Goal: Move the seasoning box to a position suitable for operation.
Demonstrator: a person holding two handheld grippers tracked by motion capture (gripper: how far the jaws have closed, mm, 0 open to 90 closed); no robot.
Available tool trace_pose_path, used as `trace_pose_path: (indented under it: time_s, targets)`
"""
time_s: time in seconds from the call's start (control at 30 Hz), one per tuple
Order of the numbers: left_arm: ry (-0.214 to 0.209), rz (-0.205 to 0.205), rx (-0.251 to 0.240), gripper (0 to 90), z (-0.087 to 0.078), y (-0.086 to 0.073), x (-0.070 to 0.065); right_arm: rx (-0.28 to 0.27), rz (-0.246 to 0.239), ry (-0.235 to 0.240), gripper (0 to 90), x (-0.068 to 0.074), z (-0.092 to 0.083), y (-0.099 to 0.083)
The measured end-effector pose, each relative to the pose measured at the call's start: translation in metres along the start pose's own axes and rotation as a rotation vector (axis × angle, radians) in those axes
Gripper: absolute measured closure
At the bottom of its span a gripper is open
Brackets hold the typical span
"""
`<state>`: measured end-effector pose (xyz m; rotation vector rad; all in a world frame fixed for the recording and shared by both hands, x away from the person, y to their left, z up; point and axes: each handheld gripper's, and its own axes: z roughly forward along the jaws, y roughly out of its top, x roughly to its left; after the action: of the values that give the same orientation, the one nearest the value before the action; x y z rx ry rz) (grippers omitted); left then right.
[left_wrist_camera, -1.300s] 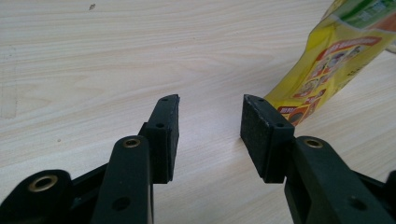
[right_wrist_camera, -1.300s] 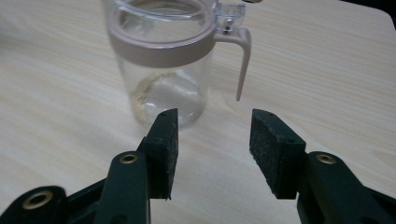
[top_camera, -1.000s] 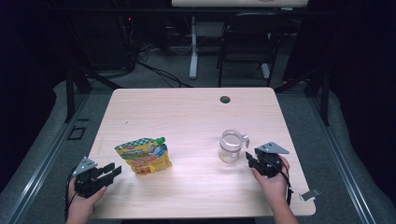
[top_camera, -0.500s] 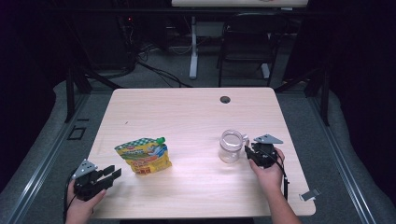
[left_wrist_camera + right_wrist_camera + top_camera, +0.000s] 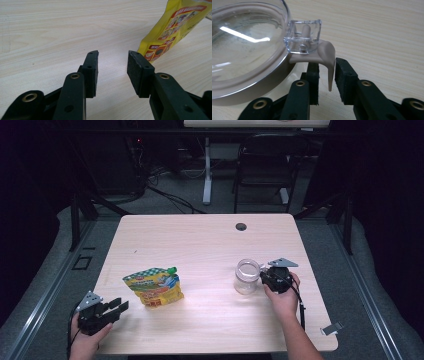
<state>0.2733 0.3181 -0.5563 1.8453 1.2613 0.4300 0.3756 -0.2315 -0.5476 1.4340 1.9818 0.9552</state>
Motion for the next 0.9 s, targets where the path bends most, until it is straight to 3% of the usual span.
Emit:
trace_pose_path:
  time_s: [0.47,0.9]
  targets:
    - [-0.007,-0.008,-0.001,61.9,0.0019,-0.0006,0.0007,0.005,0.017,-0.012,81.8,-0.0015,0.0052,-0.0002]
    - [-0.003,-0.010,0.000,61.9,0.0020,-0.0012,0.0019,0.010,0.002,-0.069,85.0,0.0060,0.0053,0.0009]
